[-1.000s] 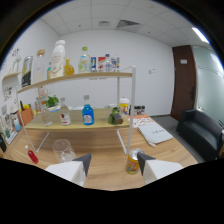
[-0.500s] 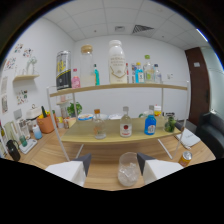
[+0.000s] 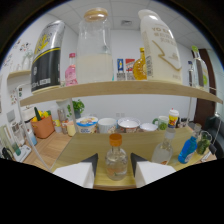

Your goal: Make me a cup of Vodka Sunrise.

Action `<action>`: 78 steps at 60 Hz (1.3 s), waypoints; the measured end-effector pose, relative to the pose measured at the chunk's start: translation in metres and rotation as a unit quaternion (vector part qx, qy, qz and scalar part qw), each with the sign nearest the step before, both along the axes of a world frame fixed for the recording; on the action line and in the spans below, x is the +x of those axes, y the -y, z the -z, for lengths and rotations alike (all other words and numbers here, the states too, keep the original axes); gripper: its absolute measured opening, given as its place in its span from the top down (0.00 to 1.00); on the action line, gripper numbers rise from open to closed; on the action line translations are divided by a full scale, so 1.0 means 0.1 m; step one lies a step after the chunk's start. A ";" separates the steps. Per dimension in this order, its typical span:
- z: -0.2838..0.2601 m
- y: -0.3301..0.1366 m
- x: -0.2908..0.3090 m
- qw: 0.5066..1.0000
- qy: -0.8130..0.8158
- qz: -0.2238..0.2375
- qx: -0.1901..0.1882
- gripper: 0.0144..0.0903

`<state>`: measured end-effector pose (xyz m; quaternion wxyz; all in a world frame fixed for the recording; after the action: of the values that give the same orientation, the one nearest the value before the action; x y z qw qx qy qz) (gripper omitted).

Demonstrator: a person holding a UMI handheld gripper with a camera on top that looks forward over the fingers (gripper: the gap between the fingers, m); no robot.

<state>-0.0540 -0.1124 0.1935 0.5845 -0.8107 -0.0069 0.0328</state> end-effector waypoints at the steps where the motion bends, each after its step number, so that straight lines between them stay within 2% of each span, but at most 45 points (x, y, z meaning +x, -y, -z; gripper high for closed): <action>1: 0.02 -0.02 -0.01 1.000 0.002 0.000 -0.002 0.45; 6: 0.07 -0.08 0.05 1.000 0.017 0.016 -0.005 0.70; 25: -0.09 0.04 0.03 0.999 0.033 0.002 0.003 0.72; 38: -0.59 0.46 -0.06 0.999 0.005 -0.008 0.043 0.72; 44: -0.62 0.68 -0.08 0.999 -0.007 -0.009 0.048 0.72; 49: -0.47 0.80 -0.08 0.999 -0.009 -0.003 0.041 0.72; 61: 0.28 0.96 -0.06 0.999 -0.026 0.018 -0.003 0.72; 78: 1.32 0.85 -0.02 0.997 -0.010 0.042 -0.070 0.72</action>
<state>-0.0561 -0.1978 0.0614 0.5275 -0.8487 0.0355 0.0166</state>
